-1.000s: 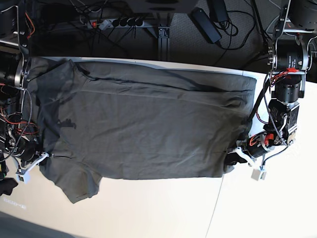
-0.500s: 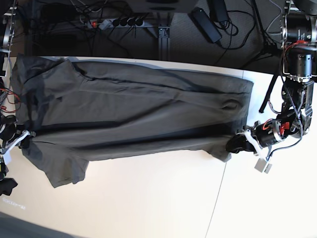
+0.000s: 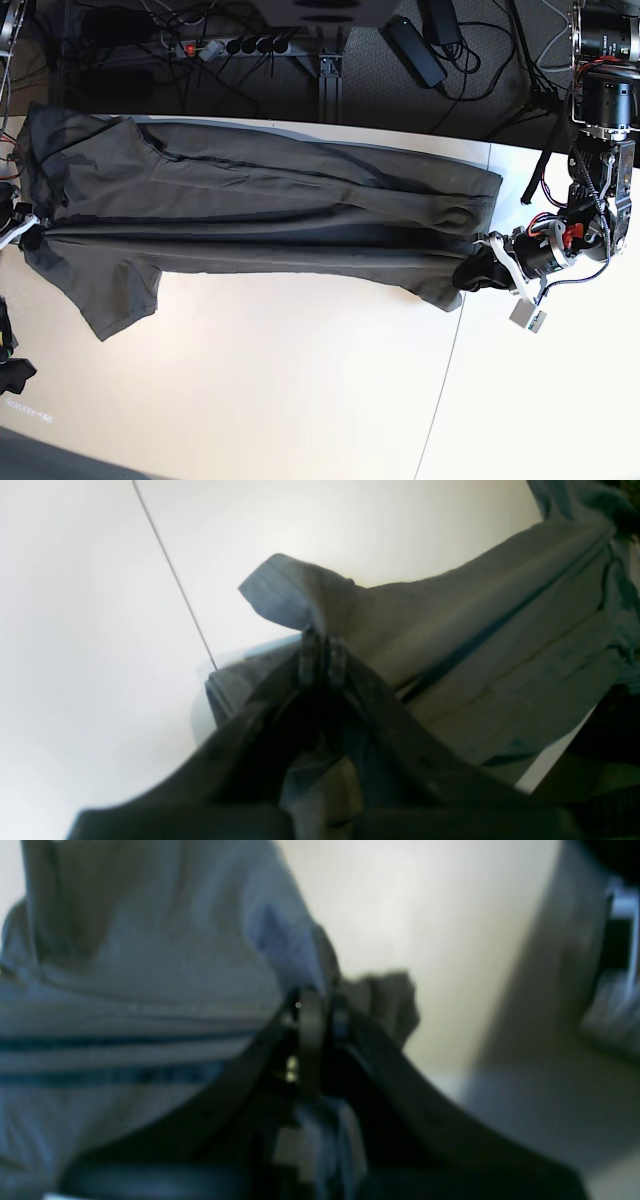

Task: Fold the T-shirt properly
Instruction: 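Lift and fold the held edge over onto the folded side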

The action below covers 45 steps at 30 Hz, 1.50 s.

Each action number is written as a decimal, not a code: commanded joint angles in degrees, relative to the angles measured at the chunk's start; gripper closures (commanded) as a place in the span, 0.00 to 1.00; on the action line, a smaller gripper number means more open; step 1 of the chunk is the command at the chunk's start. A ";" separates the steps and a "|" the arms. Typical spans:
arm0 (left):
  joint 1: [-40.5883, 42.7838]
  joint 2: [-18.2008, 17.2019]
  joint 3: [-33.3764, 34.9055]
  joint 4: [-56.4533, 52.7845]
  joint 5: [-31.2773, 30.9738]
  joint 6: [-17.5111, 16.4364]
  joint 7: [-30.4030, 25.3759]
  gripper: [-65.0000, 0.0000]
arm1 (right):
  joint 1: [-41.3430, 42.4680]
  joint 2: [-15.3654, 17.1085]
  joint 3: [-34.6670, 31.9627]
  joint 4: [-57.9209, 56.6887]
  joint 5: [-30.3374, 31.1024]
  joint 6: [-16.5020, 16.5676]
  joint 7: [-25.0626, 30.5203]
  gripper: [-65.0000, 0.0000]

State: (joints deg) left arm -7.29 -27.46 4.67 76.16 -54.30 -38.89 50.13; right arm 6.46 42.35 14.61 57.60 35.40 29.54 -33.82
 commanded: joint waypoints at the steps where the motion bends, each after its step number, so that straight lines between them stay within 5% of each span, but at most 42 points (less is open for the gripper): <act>1: -1.11 -0.96 -0.39 0.92 -0.72 -1.11 -1.05 1.00 | 0.22 1.70 0.74 0.96 0.92 3.26 0.79 1.00; 3: -1.11 -0.96 -0.39 0.92 -0.72 -1.11 -1.46 1.00 | -0.59 1.27 0.74 0.96 1.29 3.26 0.79 1.00; 7: -1.09 -0.92 -0.39 0.92 -0.70 -1.11 -1.77 1.00 | -0.37 0.96 0.76 0.96 2.27 3.26 0.81 0.52; 9: -1.11 -0.94 -0.39 0.92 -0.24 -1.11 -1.81 1.00 | 0.42 0.96 1.33 0.96 3.30 3.26 0.85 0.43; 20: -1.09 -0.94 -0.39 0.92 0.26 -1.11 -1.86 1.00 | 12.04 -0.83 2.99 -0.70 0.74 3.28 0.79 0.43; 27: -1.09 -0.98 -0.39 0.92 -0.22 -1.11 -0.96 1.00 | 22.32 -6.36 0.83 -18.27 -7.80 3.26 7.08 0.43; 33: -1.11 -0.96 -0.39 0.94 -1.68 -1.11 -0.59 1.00 | 28.46 -9.25 -0.59 -28.52 -9.66 3.72 6.80 0.43; 45: -1.11 -0.98 -0.39 0.94 -1.86 -1.11 -0.61 1.00 | 28.76 -13.94 -13.27 -28.57 -11.43 3.67 6.12 0.43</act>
State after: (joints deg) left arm -7.18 -27.51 4.67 76.16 -55.05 -38.89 50.57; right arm 34.81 28.05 1.52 28.99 24.58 29.52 -24.64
